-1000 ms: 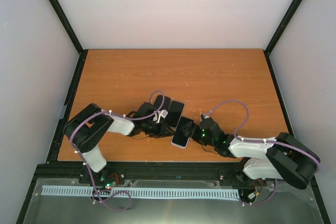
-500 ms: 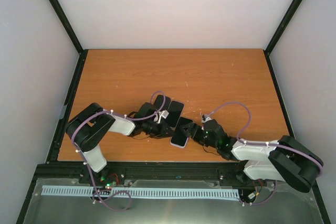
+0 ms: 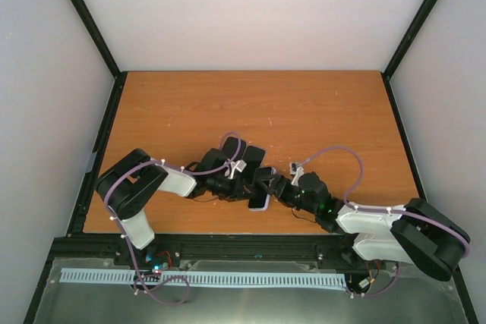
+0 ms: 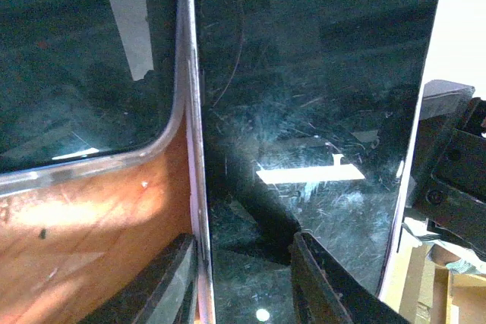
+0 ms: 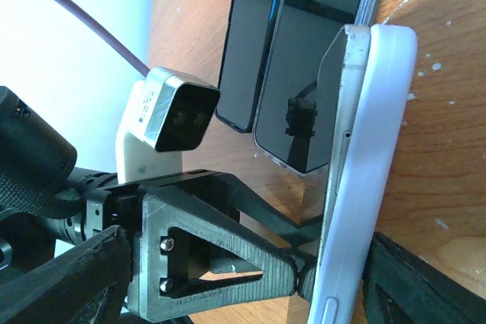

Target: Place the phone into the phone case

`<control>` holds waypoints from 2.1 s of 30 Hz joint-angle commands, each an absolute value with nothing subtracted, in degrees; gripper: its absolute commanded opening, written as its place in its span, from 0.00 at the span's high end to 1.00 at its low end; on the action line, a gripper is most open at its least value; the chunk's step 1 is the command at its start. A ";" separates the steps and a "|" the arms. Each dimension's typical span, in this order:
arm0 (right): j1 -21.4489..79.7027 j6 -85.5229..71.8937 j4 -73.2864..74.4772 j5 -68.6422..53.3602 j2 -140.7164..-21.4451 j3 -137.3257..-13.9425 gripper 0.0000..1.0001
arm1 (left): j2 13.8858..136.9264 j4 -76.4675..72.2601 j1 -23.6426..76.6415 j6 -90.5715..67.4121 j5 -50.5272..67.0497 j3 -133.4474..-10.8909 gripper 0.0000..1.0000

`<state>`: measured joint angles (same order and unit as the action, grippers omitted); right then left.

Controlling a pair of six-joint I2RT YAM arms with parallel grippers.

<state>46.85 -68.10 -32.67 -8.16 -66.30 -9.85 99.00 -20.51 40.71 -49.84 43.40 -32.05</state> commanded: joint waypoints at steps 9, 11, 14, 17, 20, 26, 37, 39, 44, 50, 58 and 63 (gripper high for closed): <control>47.19 -68.68 -27.91 -7.29 -68.11 -10.91 0.52 | 99.99 -23.58 42.45 -49.23 45.88 -33.82 0.65; 47.14 -68.09 -23.96 -5.71 -67.75 -11.56 0.60 | 100.05 -23.53 42.44 -49.18 45.79 -33.98 0.65; 47.20 -67.52 -22.19 -4.50 -67.80 -11.44 0.69 | 99.87 -23.25 42.44 -49.07 45.58 -34.08 0.65; 47.18 -66.89 -21.18 -4.37 -67.89 -11.44 0.76 | 99.74 -22.87 42.39 -48.99 45.36 -34.20 0.65; 47.12 -65.70 -21.63 -4.84 -67.56 -11.49 0.81 | 99.31 -22.71 42.44 -49.03 45.26 -34.25 0.65; 47.13 -64.68 -22.76 -6.04 -66.11 -11.70 0.93 | 97.62 -21.14 42.45 -48.74 44.57 -34.33 0.64; 47.20 -61.73 -20.95 -9.82 -55.90 -13.08 0.95 | 82.31 -9.28 38.23 -47.80 41.04 -35.37 0.40; 47.19 -60.51 -20.63 -11.15 -52.99 -13.89 0.95 | 77.29 -6.95 35.98 -47.39 41.07 -35.11 0.36; 47.20 -59.43 -22.49 -17.05 -49.44 -17.49 0.95 | 66.75 -2.90 30.35 -45.95 43.29 -34.83 0.21; 47.50 -65.04 -39.80 -24.87 -50.98 -17.86 0.94 | 56.16 -10.67 26.42 -50.94 51.87 -32.25 0.18; 47.90 -69.80 -50.61 -28.02 -52.83 -18.62 0.94 | 50.27 -20.27 26.44 -57.02 54.33 -28.39 0.17; 48.22 -71.86 -55.33 -29.23 -54.26 -18.38 0.94 | 50.31 -30.46 26.39 -62.75 56.07 -24.95 0.22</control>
<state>47.64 -69.58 -44.49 -27.11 -53.80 -16.45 50.59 -20.18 26.68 -57.10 53.63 -26.55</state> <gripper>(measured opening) 0.129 0.800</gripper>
